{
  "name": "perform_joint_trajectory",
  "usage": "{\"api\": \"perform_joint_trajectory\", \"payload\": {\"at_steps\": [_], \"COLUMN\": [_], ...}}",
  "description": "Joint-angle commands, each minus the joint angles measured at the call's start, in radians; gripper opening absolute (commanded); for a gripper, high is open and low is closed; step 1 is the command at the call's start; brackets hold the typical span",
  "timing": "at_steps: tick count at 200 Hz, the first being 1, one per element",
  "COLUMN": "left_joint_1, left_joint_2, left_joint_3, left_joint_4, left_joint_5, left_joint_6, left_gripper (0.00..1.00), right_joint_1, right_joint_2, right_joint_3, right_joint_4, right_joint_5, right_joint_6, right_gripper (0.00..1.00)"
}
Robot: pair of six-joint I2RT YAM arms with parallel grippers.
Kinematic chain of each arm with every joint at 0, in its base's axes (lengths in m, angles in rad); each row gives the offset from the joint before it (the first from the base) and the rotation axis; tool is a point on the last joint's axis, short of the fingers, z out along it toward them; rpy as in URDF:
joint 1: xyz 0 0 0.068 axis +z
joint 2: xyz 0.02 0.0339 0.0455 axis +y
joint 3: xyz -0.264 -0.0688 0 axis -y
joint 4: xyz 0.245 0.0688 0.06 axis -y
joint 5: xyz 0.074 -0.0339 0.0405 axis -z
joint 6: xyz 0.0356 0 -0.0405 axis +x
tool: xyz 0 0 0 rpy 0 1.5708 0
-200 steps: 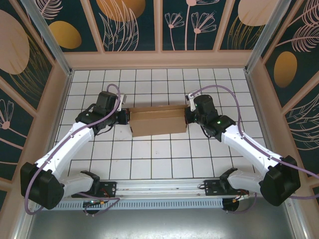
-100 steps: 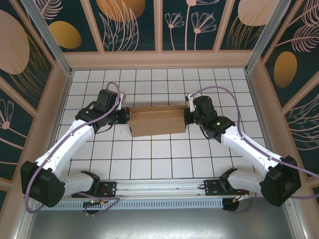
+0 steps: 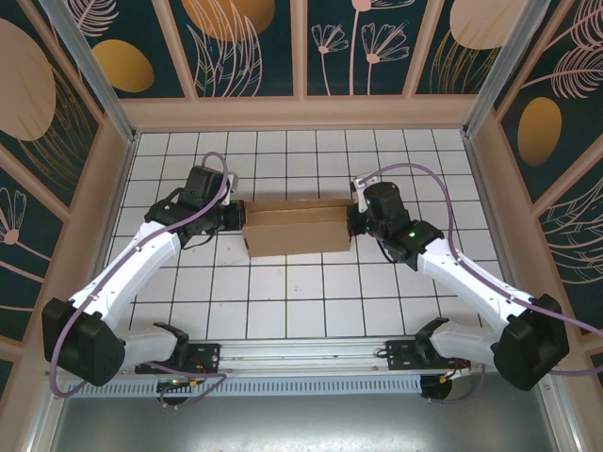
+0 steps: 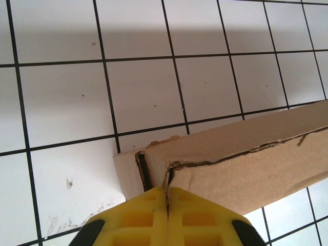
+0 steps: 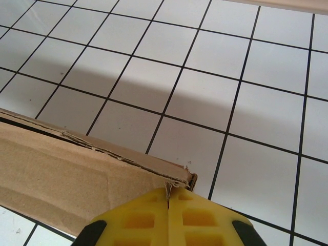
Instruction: Fold the paper box
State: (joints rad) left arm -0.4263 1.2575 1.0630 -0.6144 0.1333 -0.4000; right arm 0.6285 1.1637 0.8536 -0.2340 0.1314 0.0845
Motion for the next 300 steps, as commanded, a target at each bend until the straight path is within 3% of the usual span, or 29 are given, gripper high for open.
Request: {"api": "perform_joint_trajectory", "payload": {"at_steps": [1, 57, 101, 155, 226, 266, 286, 300], "left_joint_1": [-0.009, -0.010, -0.026, -0.117, -0.121, -0.120, -0.122, -0.125], "left_joint_2": [-0.002, -0.033, -0.049, -0.095, -0.172, -0.154, -0.155, -0.149], "left_joint_3": [-0.025, -0.055, -0.115, -0.251, -0.393, -0.380, -0.372, -0.365], "left_joint_4": [-0.018, -0.026, 0.031, 0.149, 0.221, 0.204, 0.203, 0.200], "left_joint_5": [-0.014, -0.079, -0.062, -0.108, -0.173, -0.176, -0.170, -0.161], "left_joint_6": [0.040, 0.060, 0.035, -0.067, -0.166, -0.127, -0.108, -0.093], "left_gripper": [0.00, 0.00, 0.00, 0.00, 0.00, 0.00, 0.00, 0.00], "right_joint_1": [0.023, 0.024, 0.032, 0.051, 0.058, 0.057, 0.053, 0.053], "right_joint_2": [0.007, 0.003, -0.020, -0.097, -0.185, -0.259, -0.272, -0.267], "right_joint_3": [-0.037, -0.044, -0.075, -0.189, -0.331, -0.271, -0.222, -0.179], "right_joint_4": [-0.056, -0.047, -0.011, 0.127, 0.267, 0.250, 0.239, 0.227], "right_joint_5": [-0.039, -0.032, -0.013, 0.005, 0.027, -0.022, -0.098, -0.136], "right_joint_6": [-0.003, -0.011, 0.012, 0.098, 0.146, 0.122, 0.112, 0.112], "right_gripper": [0.00, 0.00, 0.00, 0.00, 0.00, 0.22, 0.38, 0.42]}}
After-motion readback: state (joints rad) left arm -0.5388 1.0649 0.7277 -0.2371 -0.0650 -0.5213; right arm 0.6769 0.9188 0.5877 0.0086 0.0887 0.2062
